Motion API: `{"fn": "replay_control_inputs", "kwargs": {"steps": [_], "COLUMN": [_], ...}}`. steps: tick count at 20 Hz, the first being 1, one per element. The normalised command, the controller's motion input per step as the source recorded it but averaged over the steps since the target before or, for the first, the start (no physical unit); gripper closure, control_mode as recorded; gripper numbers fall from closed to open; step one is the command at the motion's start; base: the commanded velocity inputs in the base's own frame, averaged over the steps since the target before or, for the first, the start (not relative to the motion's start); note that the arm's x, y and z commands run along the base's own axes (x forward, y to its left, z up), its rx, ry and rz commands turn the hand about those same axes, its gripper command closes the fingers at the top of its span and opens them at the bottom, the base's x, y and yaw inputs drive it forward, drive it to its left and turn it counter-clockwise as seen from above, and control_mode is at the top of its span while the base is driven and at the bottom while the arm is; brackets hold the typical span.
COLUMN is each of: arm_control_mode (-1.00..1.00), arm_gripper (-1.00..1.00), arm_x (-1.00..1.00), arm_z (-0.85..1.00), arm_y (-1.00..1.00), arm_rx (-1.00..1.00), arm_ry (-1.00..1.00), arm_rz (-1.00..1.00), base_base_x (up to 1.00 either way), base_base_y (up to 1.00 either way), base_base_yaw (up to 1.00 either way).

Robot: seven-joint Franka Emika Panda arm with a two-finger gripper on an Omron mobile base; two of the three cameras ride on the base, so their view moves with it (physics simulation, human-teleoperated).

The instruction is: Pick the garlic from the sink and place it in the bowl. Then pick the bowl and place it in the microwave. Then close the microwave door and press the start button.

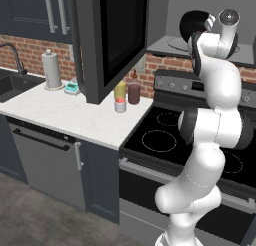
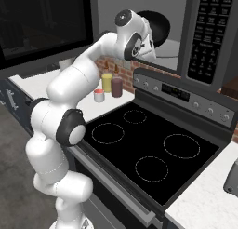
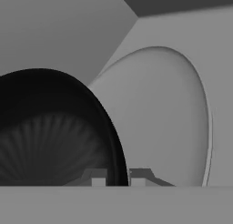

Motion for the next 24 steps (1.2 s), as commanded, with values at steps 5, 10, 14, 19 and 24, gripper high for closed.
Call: {"fn": "replay_control_inputs", "kwargs": {"steps": [5, 10, 14, 19, 24], "arm_control_mode": [-1.00, -1.00, -1.00, -1.00, -1.00], "arm_gripper": [1.00, 1.00, -1.00, -1.00, -1.00], "arm_x": [0.08, 0.12, 0.20, 0.24, 0.00], "arm_z": [-0.26, -0.22, -0.11, -0.06, 0.00], "arm_y": [-0.01, 0.00, 0.00, 0.00, 0.03], "arm_rx": [0.00, 0.00, 0.00, 0.00, 0.00], "arm_ry": [0.01, 0.01, 0.00, -0.01, -0.27], "arm_rz": [0.00, 0.00, 0.00, 0.00, 0.02], "base_base_x": [0.00, 0.00, 0.00, 0.00, 0.00], "base_base_y": [0.00, 0.00, 0.00, 0.00, 0.00], "base_base_yaw": [0.00, 0.00, 0.00, 0.00, 0.00]}}
